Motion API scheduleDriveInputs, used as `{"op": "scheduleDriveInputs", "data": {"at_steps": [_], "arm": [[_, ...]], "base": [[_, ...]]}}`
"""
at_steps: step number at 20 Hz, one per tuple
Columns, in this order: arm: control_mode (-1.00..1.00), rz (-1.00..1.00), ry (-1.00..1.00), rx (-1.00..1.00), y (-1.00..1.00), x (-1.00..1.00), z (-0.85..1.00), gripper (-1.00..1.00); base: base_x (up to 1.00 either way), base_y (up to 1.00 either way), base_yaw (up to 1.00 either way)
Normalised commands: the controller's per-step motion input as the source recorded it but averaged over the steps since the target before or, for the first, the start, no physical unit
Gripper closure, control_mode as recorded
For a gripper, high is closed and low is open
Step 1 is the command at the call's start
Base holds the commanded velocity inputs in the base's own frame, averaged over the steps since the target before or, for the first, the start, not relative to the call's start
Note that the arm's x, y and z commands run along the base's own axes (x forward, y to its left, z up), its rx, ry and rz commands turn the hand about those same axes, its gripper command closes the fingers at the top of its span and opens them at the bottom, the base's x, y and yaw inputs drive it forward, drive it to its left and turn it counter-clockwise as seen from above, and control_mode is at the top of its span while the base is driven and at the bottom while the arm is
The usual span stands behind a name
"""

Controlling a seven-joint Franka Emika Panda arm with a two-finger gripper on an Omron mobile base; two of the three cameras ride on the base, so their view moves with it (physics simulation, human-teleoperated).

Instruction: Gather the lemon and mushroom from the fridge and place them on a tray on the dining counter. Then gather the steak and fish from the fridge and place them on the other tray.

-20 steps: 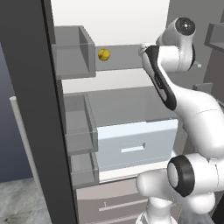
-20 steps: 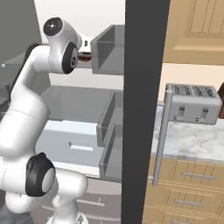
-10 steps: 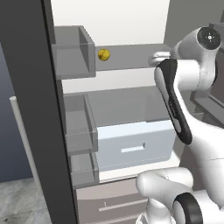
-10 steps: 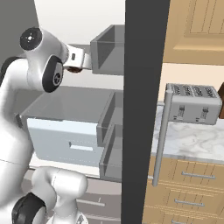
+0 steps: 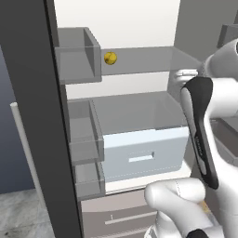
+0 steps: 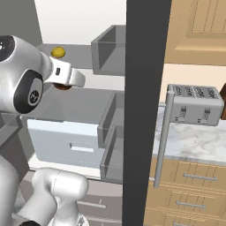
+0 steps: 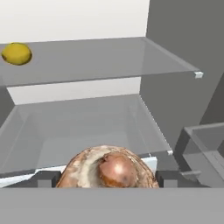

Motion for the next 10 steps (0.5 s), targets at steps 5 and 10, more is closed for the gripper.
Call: {"op": "scheduleDriveInputs", "data": {"at_steps": [5,10], "arm": [[-1.00,0.00,0.07,-0.02,0.22,-0.53,-0.23,1.00],[-1.00,0.01,0.12,-0.11,0.32,-0.37,-0.39,1.00]], "base": [[0.00,0.00,0.00],[0.00,0.00,0.00]]}}
